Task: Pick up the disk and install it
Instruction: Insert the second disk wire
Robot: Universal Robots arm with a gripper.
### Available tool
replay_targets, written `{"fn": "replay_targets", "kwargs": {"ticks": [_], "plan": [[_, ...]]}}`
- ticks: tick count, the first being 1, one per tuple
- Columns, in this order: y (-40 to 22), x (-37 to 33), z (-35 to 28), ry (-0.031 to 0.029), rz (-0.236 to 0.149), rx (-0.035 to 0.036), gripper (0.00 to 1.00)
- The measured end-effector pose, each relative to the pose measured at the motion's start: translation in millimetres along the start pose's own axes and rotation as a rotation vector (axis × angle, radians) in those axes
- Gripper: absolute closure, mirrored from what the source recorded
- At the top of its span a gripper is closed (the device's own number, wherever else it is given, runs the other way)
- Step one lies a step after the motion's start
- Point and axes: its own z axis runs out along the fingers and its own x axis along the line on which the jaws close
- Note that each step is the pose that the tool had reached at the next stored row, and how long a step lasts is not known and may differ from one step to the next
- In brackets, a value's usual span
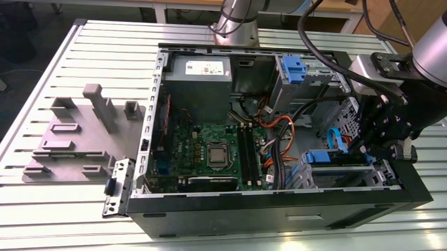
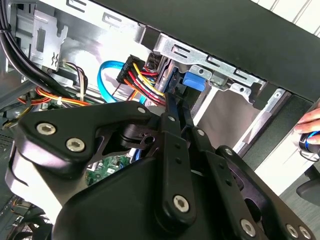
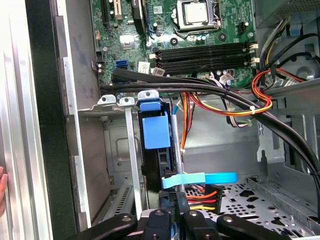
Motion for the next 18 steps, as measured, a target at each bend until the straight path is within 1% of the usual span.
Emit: {"fn": "replay_targets", "kwargs": {"ticks": [8,10,13,18], "plan": [[0.0,0.0,-0.5,0.0005,0.0,0.0,0.84],[0.0,-0.1,-2.3,-0.0002,0.0,-0.0001,0.84],[0.0,-0.1,-7.6,0.0005,0.0,0.0,0.84],[0.0,-0.3,-7.3,0.0005,-0.002,0.0,0.84]]}}
